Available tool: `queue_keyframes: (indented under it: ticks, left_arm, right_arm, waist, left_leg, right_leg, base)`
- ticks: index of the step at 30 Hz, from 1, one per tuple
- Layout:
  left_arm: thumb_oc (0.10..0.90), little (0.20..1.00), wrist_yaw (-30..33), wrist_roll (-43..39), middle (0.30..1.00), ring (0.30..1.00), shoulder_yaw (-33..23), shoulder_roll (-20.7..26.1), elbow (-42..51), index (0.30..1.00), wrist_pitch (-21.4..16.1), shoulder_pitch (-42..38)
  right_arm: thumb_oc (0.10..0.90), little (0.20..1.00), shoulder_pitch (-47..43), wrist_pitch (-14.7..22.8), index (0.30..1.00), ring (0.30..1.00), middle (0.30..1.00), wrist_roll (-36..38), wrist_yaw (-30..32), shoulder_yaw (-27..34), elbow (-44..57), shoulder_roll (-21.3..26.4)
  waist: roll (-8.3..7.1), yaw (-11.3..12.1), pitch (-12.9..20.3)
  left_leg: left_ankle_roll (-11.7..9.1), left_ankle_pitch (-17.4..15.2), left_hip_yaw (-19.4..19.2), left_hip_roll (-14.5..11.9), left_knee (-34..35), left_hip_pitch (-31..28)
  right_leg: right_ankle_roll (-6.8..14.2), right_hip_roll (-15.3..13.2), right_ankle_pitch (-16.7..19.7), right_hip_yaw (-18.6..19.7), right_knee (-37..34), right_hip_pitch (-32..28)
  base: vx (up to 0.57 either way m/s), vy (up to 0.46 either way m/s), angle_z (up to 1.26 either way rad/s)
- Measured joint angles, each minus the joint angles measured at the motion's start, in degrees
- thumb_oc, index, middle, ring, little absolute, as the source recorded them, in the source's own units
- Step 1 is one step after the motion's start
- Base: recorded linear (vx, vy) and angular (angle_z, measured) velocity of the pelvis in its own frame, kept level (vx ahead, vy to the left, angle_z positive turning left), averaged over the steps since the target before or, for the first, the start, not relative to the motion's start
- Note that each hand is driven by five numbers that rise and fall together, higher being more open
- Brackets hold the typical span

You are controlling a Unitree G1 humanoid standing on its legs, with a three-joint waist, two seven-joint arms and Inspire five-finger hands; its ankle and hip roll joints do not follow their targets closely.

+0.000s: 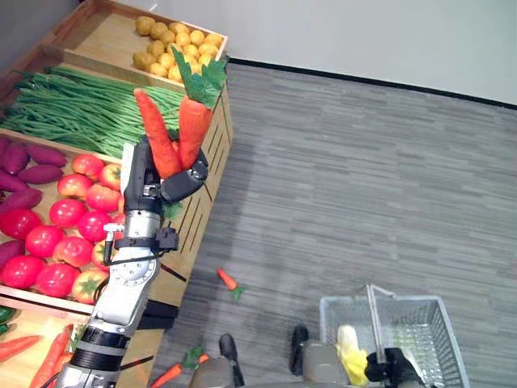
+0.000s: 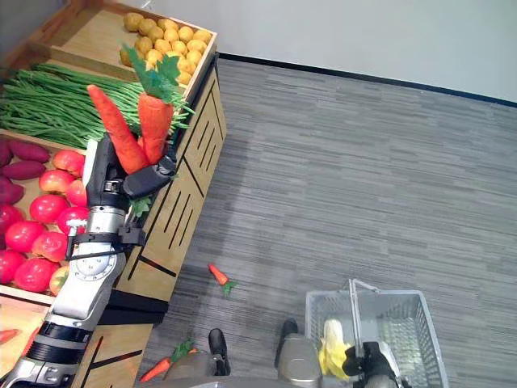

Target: Get the vegetables into the basket

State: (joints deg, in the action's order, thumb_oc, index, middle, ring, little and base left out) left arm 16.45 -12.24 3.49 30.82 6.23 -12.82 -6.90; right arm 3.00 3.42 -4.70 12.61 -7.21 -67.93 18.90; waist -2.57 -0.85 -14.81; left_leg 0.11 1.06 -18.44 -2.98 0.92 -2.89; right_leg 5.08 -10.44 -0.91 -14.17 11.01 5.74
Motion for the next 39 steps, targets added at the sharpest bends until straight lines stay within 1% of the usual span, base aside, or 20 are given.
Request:
queue_keyframes:
  ticks: [2, 6, 7, 12, 13, 15, 16, 17, 18, 19, 20, 21, 22, 23, 24, 29, 33, 34, 35, 39]
  left_arm:
    - [0.4, 0.3, -0.4, 0.0, 0.3, 0.3, -0.2, -0.2, 0.0, 0.3, 0.1, 0.5]
    - [0.4, 0.3, -0.4, 0.0, 0.3, 0.3, -0.2, -0.7, 0.2, 0.3, 0.1, 0.5]
    - [0.4, 0.3, -0.5, -0.1, 0.3, 0.3, -0.2, -0.9, 0.2, 0.3, 0.1, 0.6]
    - [0.4, 0.3, -1.5, -0.3, 0.3, 0.3, -0.1, -2.3, 0.2, 0.3, 0.1, 0.8]
    - [0.4, 0.3, -1.7, -0.7, 0.3, 0.3, 0.0, -2.4, 0.2, 0.3, 0.1, 0.8]
    - [0.4, 0.3, -1.7, -1.4, 0.3, 0.3, 0.3, -3.0, 0.2, 0.3, 0.1, 1.0]
    - [0.4, 0.3, -1.7, -1.4, 0.3, 0.3, 0.4, -3.4, 0.2, 0.3, 0.1, 1.1]
    - [0.4, 0.3, -1.8, -1.4, 0.3, 0.3, 1.0, -3.4, 0.4, 0.3, 0.1, 1.0]
    - [0.4, 0.3, -1.8, -1.4, 0.3, 0.3, 1.4, -3.3, 0.5, 0.3, 0.1, 0.9]
    - [0.4, 0.3, -1.8, -1.4, 0.3, 0.3, 2.2, -3.4, 0.9, 0.3, 0.0, 0.8]
    - [0.4, 0.3, -1.8, -1.4, 0.3, 0.3, 2.6, -3.3, 0.9, 0.3, 0.0, 0.7]
    - [0.4, 0.3, -2.0, -1.5, 0.3, 0.3, 3.0, -3.0, 0.9, 0.3, 0.0, 0.4]
    - [0.4, 0.3, -2.1, -1.9, 0.3, 0.3, 3.4, -2.9, 0.9, 0.3, 0.0, 0.4]
    - [0.4, 0.3, -2.4, -2.4, 0.3, 0.3, 3.8, -2.8, 0.8, 0.3, 0.1, 0.4]
    - [0.4, 0.3, -2.6, -2.4, 0.3, 0.3, 3.9, -2.7, 0.8, 0.3, 0.3, 0.5]
    - [0.4, 0.3, -3.9, -3.4, 0.3, 0.3, 3.9, -1.2, 0.8, 0.3, 0.3, 0.6]
    - [0.4, 0.3, -4.6, -3.6, 0.3, 0.3, 3.9, -1.0, 0.9, 0.3, 0.3, 0.6]
    - [0.4, 0.3, -4.9, -3.6, 0.3, 0.3, 3.9, -1.0, 0.9, 0.3, 0.3, 0.6]
    - [0.4, 0.3, -5.7, -3.7, 0.3, 0.3, 4.4, -0.4, 1.0, 0.3, 0.3, 0.6]
    - [0.4, 0.3, -6.5, -4.0, 0.3, 0.3, 5.4, 1.1, 1.8, 0.3, 0.3, 0.8]
  right_arm:
    - [0.4, 0.3, -0.5, -0.2, 0.3, 0.3, 0.3, 0.0, 0.1, 0.1, 0.4, 0.4]
    - [0.4, 0.3, -0.5, 0.2, 0.3, 0.3, 0.3, 0.0, 0.0, 0.0, 2.7, 0.7]
    - [0.4, 0.3, -0.4, 0.2, 0.3, 0.3, 0.3, 0.0, 0.0, 0.0, 2.6, 0.9]
    - [0.4, 0.3, 0.3, 0.3, 0.3, 0.3, 0.3, 0.1, -0.1, 0.0, 2.0, 1.1]
    - [0.4, 0.3, 0.0, 0.4, 0.3, 0.3, 0.3, 0.1, -0.1, 0.0, 1.7, 1.2]
    - [0.4, 0.3, -1.0, 0.6, 0.3, 0.3, 0.3, 0.1, -0.1, -0.1, 0.9, 1.6]
    - [0.4, 0.3, -1.3, 0.7, 0.3, 0.3, 0.3, 0.1, -0.1, -0.1, 0.9, 2.1]
    - [0.4, 0.3, -1.6, 0.7, 0.3, 0.3, 0.3, 0.1, -0.1, -0.1, 0.8, 3.2]
    - [0.4, 0.3, -1.6, 0.7, 0.3, 0.3, 0.3, 0.1, -0.1, -0.1, 0.8, 3.6]
    - [0.4, 0.3, -1.7, 0.7, 0.3, 0.3, 0.3, 0.1, -0.1, -0.1, 0.7, 4.6]
    - [0.4, 0.3, -1.7, 0.7, 0.3, 0.3, 0.3, 0.0, -0.1, -0.3, 0.7, 5.2]
    - [0.4, 0.3, -2.1, 0.6, 0.3, 0.3, 0.3, 0.0, -0.1, -0.3, 0.7, 5.3]
    - [0.4, 0.3, -2.0, 0.6, 0.3, 0.3, 0.3, 0.0, -0.1, -0.3, 0.7, 5.4]
    - [0.4, 0.3, -1.9, 0.6, 0.3, 0.3, 0.3, 0.0, -0.1, -0.4, 0.7, 5.4]
    - [0.4, 0.3, -1.8, 0.6, 0.3, 0.3, 0.3, 0.0, -0.2, -0.4, 0.7, 5.5]
    - [0.4, 0.3, -2.5, 0.3, 0.3, 0.3, 0.3, -1.7, -0.4, -0.5, 1.6, 6.2]
    - [0.4, 0.3, -3.9, 0.1, 0.3, 0.3, 0.3, -2.6, -1.2, -0.8, 2.6, 7.7]
    - [0.4, 0.3, -4.4, -0.1, 0.3, 0.3, 0.3, -3.6, -1.6, -1.5, 2.9, 8.8]
    - [0.4, 0.3, -5.5, -0.2, 0.3, 0.3, 0.3, -5.0, -2.3, -3.4, 4.2, 12.4]
    - [0.4, 0.3, -6.2, -0.3, 0.3, 0.3, 0.3, -7.5, -2.5, -5.3, 11.1, 19.2]
  waist:
    - [0.95, -0.6, 0.1]
    - [1.29, -1.5, 0.3]
    - [1.51, -1.7, 0.4]
    - [2.06, -1.8, 0.6]
    - [1.97, -1.4, 0.6]
    - [1.69, -0.2, 0.4]
    - [1.34, 0.4, 0.2]
    - [2.16, 0.3, 0.7]
    - [2.57, -0.1, 0.9]
    - [3.62, -0.5, 1.5]
    - [4.25, -0.8, 1.9]
    - [4.36, -1.2, 2.0]
    - [3.93, -1.3, 2.1]
    - [3.08, -1.4, 2.1]
    - [2.83, -1.3, 2.1]
    - [2.72, -1.3, 2.2]
    - [2.74, -1.1, 2.2]
    - [2.74, -1.1, 2.2]
    - [2.85, -1.2, 2.3]
    - [2.9, -1.0, 2.3]
  left_leg:
    - [-0.9, 0.3, -0.4, -1.2, 0.4, -0.4]
    - [-2.4, 0.5, -2.5, -4.0, -0.5, -0.7]
    - [-2.7, 0.6, -2.7, -4.9, -0.9, -0.6]
    - [-3.7, 1.0, -2.4, -6.2, -3.1, -1.5]
    - [-3.9, 1.1, -1.2, -6.1, -5.0, -1.2]
    - [-4.2, 0.9, 5.6, -5.8, -10.2, 0.0]
    - [-5.8, -0.3, 9.9, -5.0, -9.9, 0.4]
    - [-7.2, -1.1, 16.2, -3.9, -7.1, 0.8]
    - [-6.9, -0.8, 16.2, -4.0, -5.1, 0.7]
    - [-5.5, 1.5, 15.6, -4.2, -1.9, 1.0]
    - [-4.9, 1.4, 14.6, -4.5, -1.2, 0.9]
    - [-5.1, 1.5, 13.8, -4.3, 0.4, 0.1]
    - [-4.5, 1.8, 13.4, -3.8, 1.5, -0.1]
    - [-4.0, 2.2, 12.9, -2.7, 2.5, -0.6]
    - [-3.6, 2.4, 12.5, -2.1, 3.3, -1.2]
    - [-2.4, 2.0, 10.6, -0.2, 4.1, -3.4]
    - [-2.4, 1.9, 10.5, -0.2, 4.1, -4.0]
    - [-2.4, 1.9, 10.5, -0.2, 4.1, -4.1]
    - [-2.4, 1.9, 10.5, -0.2, 4.1, -4.5]
    - [-2.4, 1.8, 10.5, -0.3, 4.4, -5.0]
  right_leg:
    - [-0.6, 1.6, 0.5, 0.4, -1.5, -0.7]
    - [-2.1, 5.3, 2.0, 1.7, -6.8, -2.2]
    - [-2.2, 5.8, 2.0, 1.8, -7.2, -2.4]
    - [-3.3, 7.5, 2.4, 3.3, -8.7, -4.1]
    - [-3.8, 7.6, 2.3, 4.6, -9.0, -4.3]
    - [-4.7, 7.3, 3.1, 7.2, -9.1, -5.2]
    - [-5.2, 7.1, 3.6, 8.1, -9.2, -5.4]
    - [-4.7, 7.2, 3.6, 9.1, -10.1, -5.6]
    - [-4.4, 7.3, 3.6, 9.0, -10.3, -5.5]
    - [-4.1, 8.4, 3.4, 9.4, -10.3, -5.2]
    - [-4.0, 8.9, 3.3, 9.4, -10.3, -5.0]
    - [-3.5, 8.5, 3.4, 9.4, -10.0, -4.9]
    - [-3.1, 7.9, 3.4, 9.4, -9.9, -4.6]
    - [-1.9, 6.9, 4.1, 9.9, -10.4, -4.5]
    - [-1.6, 6.4, 4.5, 10.3, -10.9, -4.8]
    - [-0.4, 4.6, 6.6, 11.5, -15.2, -8.1]
    - [-0.4, 4.7, 6.9, 11.4, -15.9, -9.0]
    - [-0.4, 4.7, 6.9, 11.4, -15.9, -9.2]
    - [-0.4, 4.7, 6.9, 11.4, -16.0, -9.6]
    - [-0.3, 4.8, 6.9, 11.4, -16.0, -10.1]
  base:
    - [0.0, -0.164, -0.23]
    - [0.0, -0.233, -0.33]
    - [0.02, -0.277, -0.22]
    - [0.01, -0.164, -0.22]
    - [0.0, -0.065, -0.36]
    - [0.01, -0.019, -0.55]
    - [0.06, -0.01, -0.57]
    - [0.06, 0.019, -0.4]
    - [0.09, 0.085, -0.29]
    - [0.08, 0.112, -0.21]
    - [0.07, 0.099, -0.12]
    - [0.05, 0.078, -0.05]
    - [0.07, 0.097, -0.06]
    - [0.08, 0.114, -0.14]
    - [0.07, 0.106, -0.17]
    - [0.04, 0.037, -0.11]
    - [0.04, 0.015, 0.0]
    - [0.03, 0.003, 0.0]
    - [0.0, 0.0, 0.0]
    - [0.0, 0.0, 0.0]
